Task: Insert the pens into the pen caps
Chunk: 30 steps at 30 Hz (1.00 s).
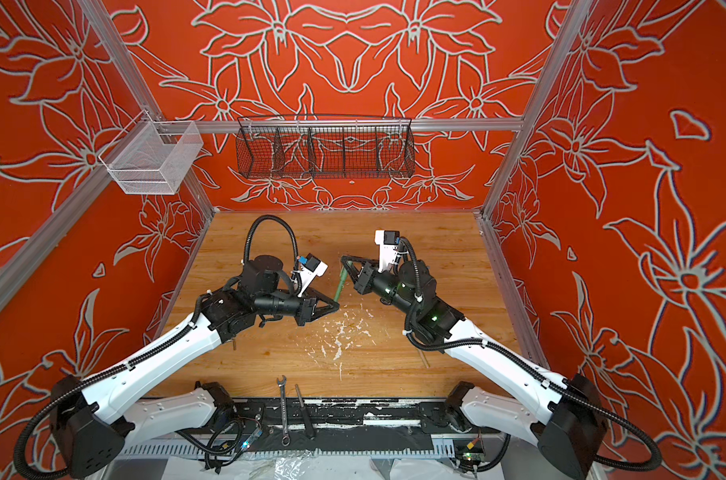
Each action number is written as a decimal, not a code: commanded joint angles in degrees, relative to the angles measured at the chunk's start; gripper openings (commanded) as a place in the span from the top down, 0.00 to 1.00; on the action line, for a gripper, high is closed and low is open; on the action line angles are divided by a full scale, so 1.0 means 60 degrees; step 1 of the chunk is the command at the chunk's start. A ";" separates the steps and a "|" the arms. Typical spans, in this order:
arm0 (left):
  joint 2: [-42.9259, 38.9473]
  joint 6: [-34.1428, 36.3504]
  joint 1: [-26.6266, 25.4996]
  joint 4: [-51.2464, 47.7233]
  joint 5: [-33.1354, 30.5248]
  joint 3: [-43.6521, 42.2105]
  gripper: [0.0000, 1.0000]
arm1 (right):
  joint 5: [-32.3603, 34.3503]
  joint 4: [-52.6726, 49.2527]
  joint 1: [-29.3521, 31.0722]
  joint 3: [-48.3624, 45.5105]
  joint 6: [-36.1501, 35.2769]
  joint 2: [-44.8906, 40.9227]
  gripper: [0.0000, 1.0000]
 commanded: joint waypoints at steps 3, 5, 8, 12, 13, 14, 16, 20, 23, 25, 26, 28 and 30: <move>0.0031 -0.0696 0.0366 0.3568 -0.1746 0.0983 1.00 | -0.2173 -0.1682 0.1111 -0.1022 0.0728 0.0056 1.00; 0.0042 -0.0708 0.0377 0.3631 -0.1802 0.1024 1.00 | -0.2060 -0.1579 0.1267 -0.1209 0.0863 0.0056 1.00; 0.0070 -0.0639 0.0403 0.3505 -0.1958 0.1166 1.00 | -0.1987 -0.1519 0.1387 -0.1462 0.1005 0.0019 1.00; 0.0089 -0.0715 0.0519 0.3457 -0.2084 0.1229 1.00 | -0.1721 -0.1835 0.1413 -0.1682 0.0965 -0.0363 1.00; 0.0074 -0.0762 0.0552 0.3554 -0.2102 0.1193 1.00 | -0.1638 -0.1946 0.1414 -0.1711 0.0933 -0.0499 1.00; 0.0080 -0.0809 0.0584 0.3623 -0.2098 0.1185 1.00 | -0.1612 -0.2009 0.1416 -0.1753 0.0927 -0.0611 1.00; 0.0114 -0.0848 0.0664 0.3614 -0.2168 0.1254 1.00 | -0.1529 -0.2182 0.1419 -0.1781 0.0879 -0.0738 1.00; 0.0274 -0.1157 0.0862 0.4053 -0.2049 0.1267 1.00 | -0.1462 -0.1571 0.1436 -0.2223 0.1360 -0.0936 1.00; 0.0529 -0.1421 0.0879 0.4551 -0.1696 0.1329 1.00 | -0.1033 -0.1031 0.1478 -0.2605 0.1735 -0.1237 1.00; 0.0653 -0.1558 0.0879 0.4777 -0.1401 0.1293 1.00 | -0.0462 -0.1114 0.1477 -0.2711 0.1823 -0.1621 1.00; 0.0703 -0.1622 0.0866 0.4813 -0.1151 0.1259 1.00 | -0.0177 -0.1430 0.1462 -0.2622 0.1768 -0.1830 1.00; 0.0643 -0.1752 0.0814 0.4322 -0.0942 0.1224 1.00 | 0.0456 -0.2389 0.1384 -0.2270 0.1372 -0.2164 1.00; 0.0282 -0.1631 0.0763 0.3549 -0.0768 0.0974 1.00 | 0.0737 -0.2965 0.1049 -0.1897 0.1010 -0.2401 1.00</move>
